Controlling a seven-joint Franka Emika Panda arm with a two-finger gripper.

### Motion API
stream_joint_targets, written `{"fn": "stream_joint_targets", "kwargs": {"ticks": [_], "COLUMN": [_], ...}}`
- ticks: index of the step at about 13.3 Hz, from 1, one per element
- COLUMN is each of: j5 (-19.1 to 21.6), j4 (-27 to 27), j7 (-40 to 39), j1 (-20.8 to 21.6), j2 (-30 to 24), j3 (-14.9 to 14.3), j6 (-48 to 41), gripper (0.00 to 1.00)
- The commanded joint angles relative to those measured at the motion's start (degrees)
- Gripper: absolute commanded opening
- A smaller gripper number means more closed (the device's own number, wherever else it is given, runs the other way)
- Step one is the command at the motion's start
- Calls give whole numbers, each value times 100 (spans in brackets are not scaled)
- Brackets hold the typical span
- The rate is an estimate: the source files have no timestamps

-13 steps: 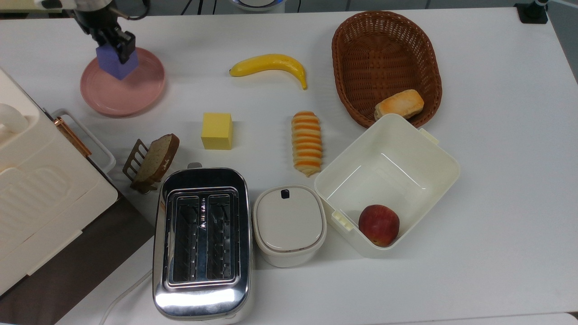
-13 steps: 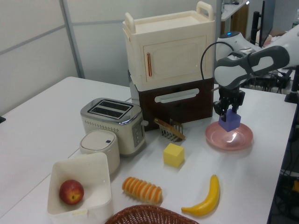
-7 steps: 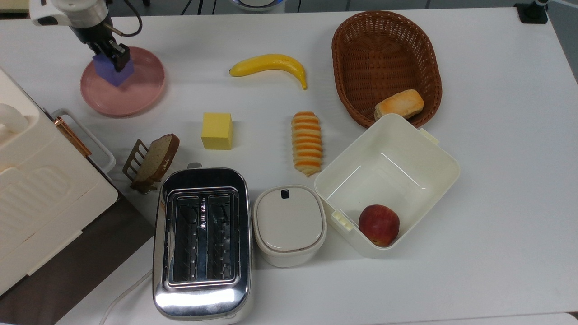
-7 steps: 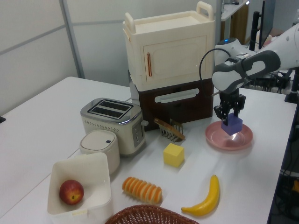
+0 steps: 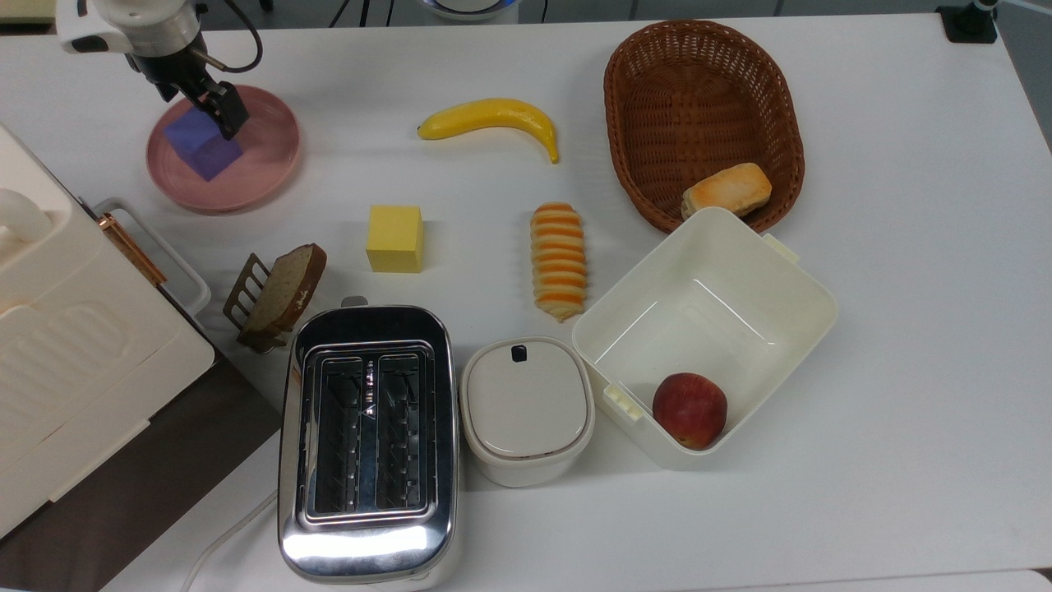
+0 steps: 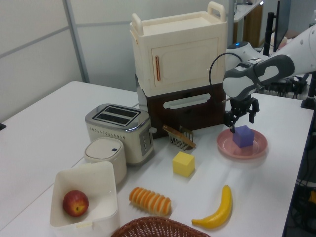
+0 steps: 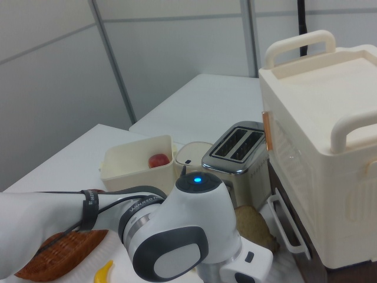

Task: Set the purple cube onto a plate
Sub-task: 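Lower the cube onto the pink plate and open the gripper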

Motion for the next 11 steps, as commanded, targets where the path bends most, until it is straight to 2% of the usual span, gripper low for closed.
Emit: {"fn": "stream_joint_targets", "kwargs": {"ticks": [1,2,3,4,5,6,7,9,11], "j5": [29,81,107,108,116,230,422,870,1022], "j4": [159,464,1033,1509,1844,2074,2267,2776,2849], "j7": [7,68,86,60,60,86,34,16,68], "j1": [53,1,9,-26,-61,-61,-44,122,657], "j2": [-134,-231,-214,-232,-275,-424,-582,-610,-688], "j3": [127,328,644,1160,1479,1665,1780,1789,1719], "j6": [6,-473,-1278,-2060,-2564,-2961,-3235,-3674,-3844], "gripper": [100,100,100,100,100,100,100,100,100]}}
